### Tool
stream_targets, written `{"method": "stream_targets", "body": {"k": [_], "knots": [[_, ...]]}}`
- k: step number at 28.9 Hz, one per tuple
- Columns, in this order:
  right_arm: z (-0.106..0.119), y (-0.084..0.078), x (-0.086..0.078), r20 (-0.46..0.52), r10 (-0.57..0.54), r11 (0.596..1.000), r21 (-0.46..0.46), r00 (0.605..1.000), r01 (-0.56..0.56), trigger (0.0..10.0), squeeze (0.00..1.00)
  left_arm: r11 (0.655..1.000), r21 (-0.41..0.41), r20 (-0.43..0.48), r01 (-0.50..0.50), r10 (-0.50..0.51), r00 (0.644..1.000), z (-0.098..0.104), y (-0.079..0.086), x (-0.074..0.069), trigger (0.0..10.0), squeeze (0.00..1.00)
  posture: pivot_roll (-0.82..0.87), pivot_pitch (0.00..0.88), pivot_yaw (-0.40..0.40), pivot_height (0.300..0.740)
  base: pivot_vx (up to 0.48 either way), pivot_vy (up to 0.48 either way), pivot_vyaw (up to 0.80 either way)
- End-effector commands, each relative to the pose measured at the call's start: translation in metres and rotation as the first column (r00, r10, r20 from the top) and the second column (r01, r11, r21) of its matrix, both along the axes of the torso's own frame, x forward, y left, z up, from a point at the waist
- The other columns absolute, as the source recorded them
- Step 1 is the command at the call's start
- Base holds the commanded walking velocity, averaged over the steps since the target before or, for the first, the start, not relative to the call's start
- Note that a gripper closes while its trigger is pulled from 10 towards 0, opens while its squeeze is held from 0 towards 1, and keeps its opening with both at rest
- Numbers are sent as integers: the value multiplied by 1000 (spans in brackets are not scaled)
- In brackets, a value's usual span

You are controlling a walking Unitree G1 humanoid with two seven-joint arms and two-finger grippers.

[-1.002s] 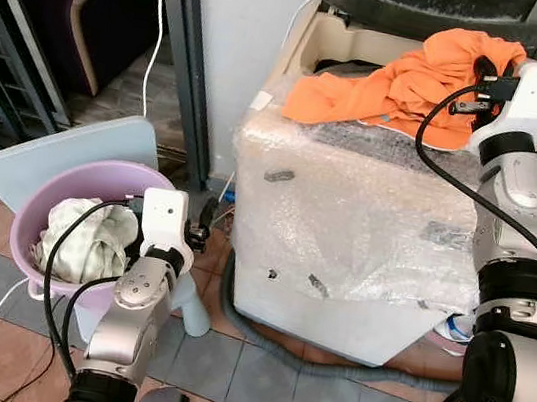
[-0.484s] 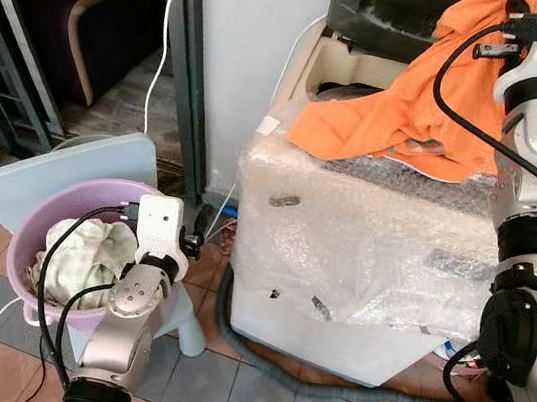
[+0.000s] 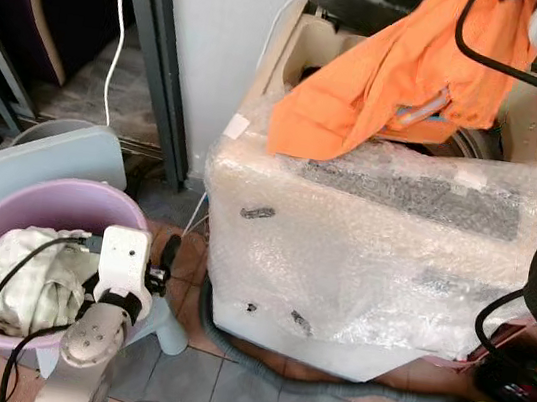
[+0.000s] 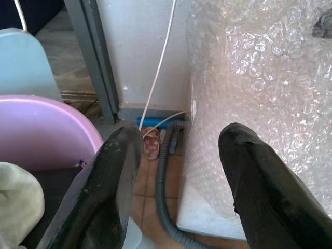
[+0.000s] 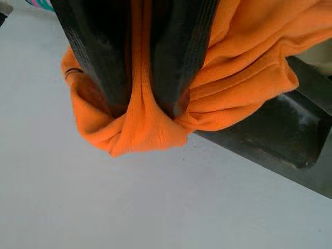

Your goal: Clothes washing

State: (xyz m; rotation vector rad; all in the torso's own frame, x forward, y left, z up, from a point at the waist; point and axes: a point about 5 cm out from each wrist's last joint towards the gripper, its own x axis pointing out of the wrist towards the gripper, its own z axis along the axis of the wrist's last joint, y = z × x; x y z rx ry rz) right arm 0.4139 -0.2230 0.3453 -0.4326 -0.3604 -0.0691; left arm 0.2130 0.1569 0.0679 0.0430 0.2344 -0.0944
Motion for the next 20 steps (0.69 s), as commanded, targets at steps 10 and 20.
{"method": "stream_targets", "body": {"k": [10, 20], "knots": [[-57, 22, 8, -235, 173, 984, 78, 956, -159, 10000, 1000, 997, 35, 10, -63, 63, 998, 6, 16, -1, 10000, 0, 97, 72, -31, 740, 0, 0, 0], [-79, 30, -33, 92, 360, 909, 190, 928, -371, 10000, 1000, 999, 18, 9, -47, 47, 999, 7, 3, 25, 10000, 0, -2, 40, 19, 740, 0, 0, 0]]}}
